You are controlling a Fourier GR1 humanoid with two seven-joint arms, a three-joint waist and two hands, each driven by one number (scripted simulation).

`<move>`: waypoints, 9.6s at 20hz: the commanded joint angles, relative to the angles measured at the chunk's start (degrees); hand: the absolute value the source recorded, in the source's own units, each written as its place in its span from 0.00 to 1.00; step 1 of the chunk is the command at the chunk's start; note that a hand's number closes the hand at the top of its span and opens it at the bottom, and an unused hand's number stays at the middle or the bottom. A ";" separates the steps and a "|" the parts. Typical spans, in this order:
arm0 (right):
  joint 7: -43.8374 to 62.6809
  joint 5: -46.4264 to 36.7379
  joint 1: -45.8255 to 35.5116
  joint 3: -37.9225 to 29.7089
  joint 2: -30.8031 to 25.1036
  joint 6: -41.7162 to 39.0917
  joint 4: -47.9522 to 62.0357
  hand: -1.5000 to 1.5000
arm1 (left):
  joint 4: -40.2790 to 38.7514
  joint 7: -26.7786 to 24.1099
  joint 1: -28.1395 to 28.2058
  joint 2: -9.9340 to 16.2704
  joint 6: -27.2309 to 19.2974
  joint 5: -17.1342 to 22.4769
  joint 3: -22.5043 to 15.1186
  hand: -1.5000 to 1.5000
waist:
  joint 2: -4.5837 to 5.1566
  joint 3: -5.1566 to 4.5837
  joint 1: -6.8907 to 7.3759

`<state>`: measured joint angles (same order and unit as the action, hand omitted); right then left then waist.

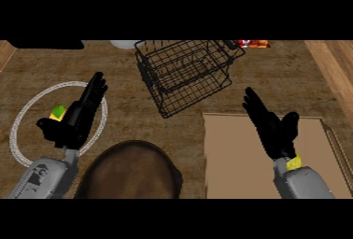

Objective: Pick the pear from the tray and place it in the tiered basket

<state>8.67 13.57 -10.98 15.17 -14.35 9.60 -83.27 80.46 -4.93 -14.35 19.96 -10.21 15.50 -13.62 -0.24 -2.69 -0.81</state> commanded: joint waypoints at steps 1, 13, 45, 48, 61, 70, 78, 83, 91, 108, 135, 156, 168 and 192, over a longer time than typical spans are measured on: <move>-8.49 5.39 4.90 -5.82 1.24 -1.20 -1.34 1.00 | -0.10 0.00 -0.50 -1.08 -2.19 -0.17 1.38 0.50 | 0.16 2.82 -0.56; -12.36 57.59 9.76 -32.33 14.22 -20.96 -0.43 0.00 | -0.14 -0.74 3.83 -2.04 -9.07 -3.24 2.03 0.50 | -0.48 4.28 -4.59; -29.13 1.59 20.52 -58.71 -21.03 -74.00 11.35 0.00 | 4.87 2.40 5.07 -4.93 -10.15 -8.49 -1.42 0.50 | 0.23 2.78 0.64; -31.28 -1.16 17.75 -58.11 -24.61 -73.92 15.42 0.00 | 4.38 3.32 4.24 -5.96 -11.88 -11.51 -2.98 0.50 | 0.29 2.84 0.79; -34.18 -10.33 21.50 -49.14 -24.70 -68.75 9.79 0.00 | 6.63 8.36 2.33 -8.51 -13.21 -14.51 -2.69 0.50 | 0.20 2.76 0.49; -43.15 -19.34 20.30 -43.51 -26.41 -58.73 13.58 0.00 | 9.60 6.92 6.15 -7.46 -9.43 -13.69 -0.95 0.50 | 0.20 2.75 0.96; -52.56 -24.66 21.94 -37.69 -24.41 -47.72 13.02 0.00 | 12.47 8.96 7.35 -6.91 -8.60 -14.18 0.32 0.50 | 0.16 2.75 0.97; -48.50 -24.31 20.53 -36.75 -22.90 -44.72 13.96 0.00 | 10.00 5.48 9.47 -9.12 -8.39 -16.99 0.06 0.50 | 0.20 2.69 0.82; -47.81 -25.85 15.81 -33.73 -23.09 -44.79 21.21 0.00 | 9.31 6.52 7.26 -10.42 -5.85 -17.11 1.96 0.50 | 0.24 2.70 0.90; -50.72 -25.55 10.92 -28.61 -22.09 -43.08 25.40 0.00 | 5.76 5.20 5.11 -12.73 -4.56 -19.05 5.18 0.50 | 0.26 2.69 0.87; -43.26 -28.18 9.61 -23.76 -12.82 -40.42 20.51 0.00 | 6.29 7.04 4.62 -16.20 -1.41 -22.65 8.90 0.50 | 0.23 2.68 0.66; -45.25 -33.27 6.42 -26.31 -4.26 -22.00 24.44 1.00 | 9.55 5.74 8.67 -18.62 -0.43 -24.65 8.22 0.50 | 0.23 2.69 0.88; -6.35 -81.54 -6.10 7.98 -3.05 -18.41 5.46 1.00 | 6.95 7.43 4.58 -18.93 0.47 -25.32 6.47 0.50 | -0.43 1.98 4.85; 49.51 -62.32 -43.06 1.84 14.32 -55.59 -25.82 1.00 | 8.56 6.43 7.31 -15.99 2.29 -23.21 9.90 0.50 | 0.03 2.61 1.43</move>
<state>50.58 -55.44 -47.61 23.09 -0.67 -43.13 -110.29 89.20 2.34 -7.51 2.41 -9.64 -8.76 -4.81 -0.34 -0.10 0.58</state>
